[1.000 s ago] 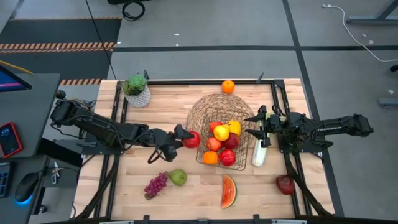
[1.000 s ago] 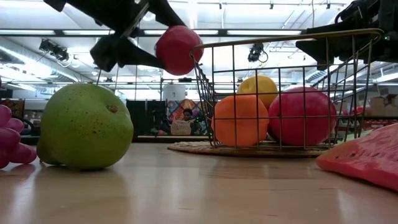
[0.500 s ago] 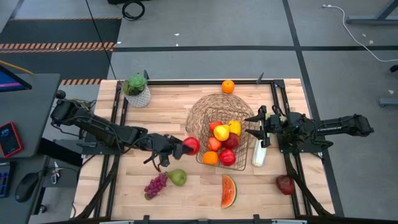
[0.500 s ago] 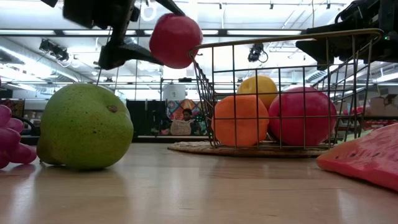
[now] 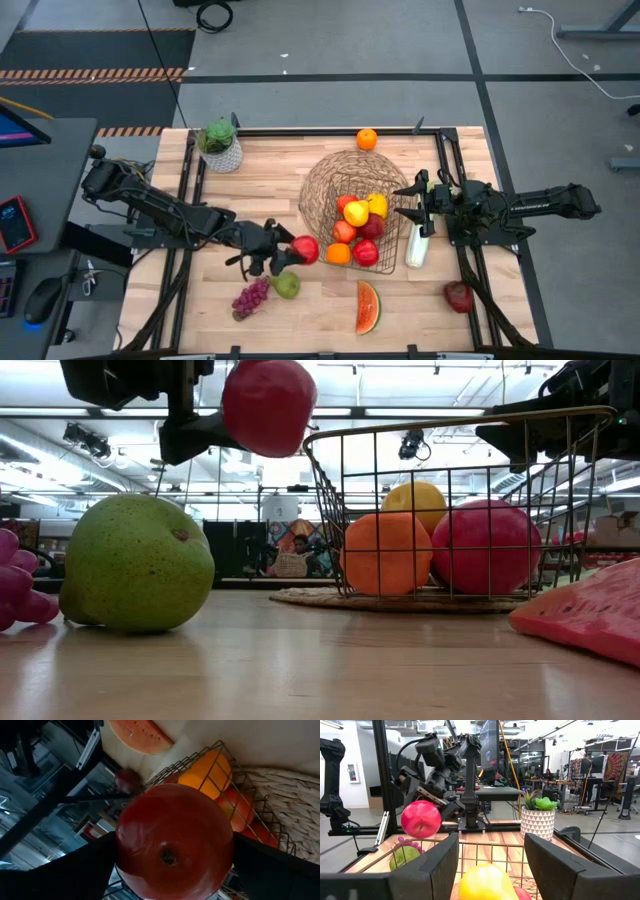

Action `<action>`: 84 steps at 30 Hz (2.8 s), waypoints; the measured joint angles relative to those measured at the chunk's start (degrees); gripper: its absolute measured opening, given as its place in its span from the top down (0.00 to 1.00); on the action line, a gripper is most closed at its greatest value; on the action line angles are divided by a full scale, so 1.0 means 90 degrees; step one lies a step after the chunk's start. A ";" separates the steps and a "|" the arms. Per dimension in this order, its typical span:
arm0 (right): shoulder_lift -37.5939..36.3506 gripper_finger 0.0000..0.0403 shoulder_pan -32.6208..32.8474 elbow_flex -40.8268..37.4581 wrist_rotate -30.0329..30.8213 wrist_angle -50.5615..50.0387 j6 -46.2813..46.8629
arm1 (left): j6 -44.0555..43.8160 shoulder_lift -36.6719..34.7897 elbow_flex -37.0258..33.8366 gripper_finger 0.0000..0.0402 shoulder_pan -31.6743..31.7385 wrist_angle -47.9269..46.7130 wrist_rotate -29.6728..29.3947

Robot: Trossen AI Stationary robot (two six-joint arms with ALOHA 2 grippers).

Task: Build produce basket
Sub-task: Put the red apple into the wire basket

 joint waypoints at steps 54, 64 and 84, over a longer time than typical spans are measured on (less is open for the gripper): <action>-0.0002 0.43 0.0000 -0.0002 0.0000 0.0000 0.0000 | -1.9223 0.0032 -0.0005 0.09 0.2003 0.1121 0.1756; -0.0002 0.43 -0.0002 -0.0002 0.0000 0.0000 0.0000 | -1.9802 0.0029 -0.0005 0.09 0.2013 0.0874 0.1734; -0.0002 0.43 0.0000 0.0000 0.0000 0.0000 0.0000 | -1.8799 0.0029 -0.0005 0.09 0.2016 0.0401 0.1734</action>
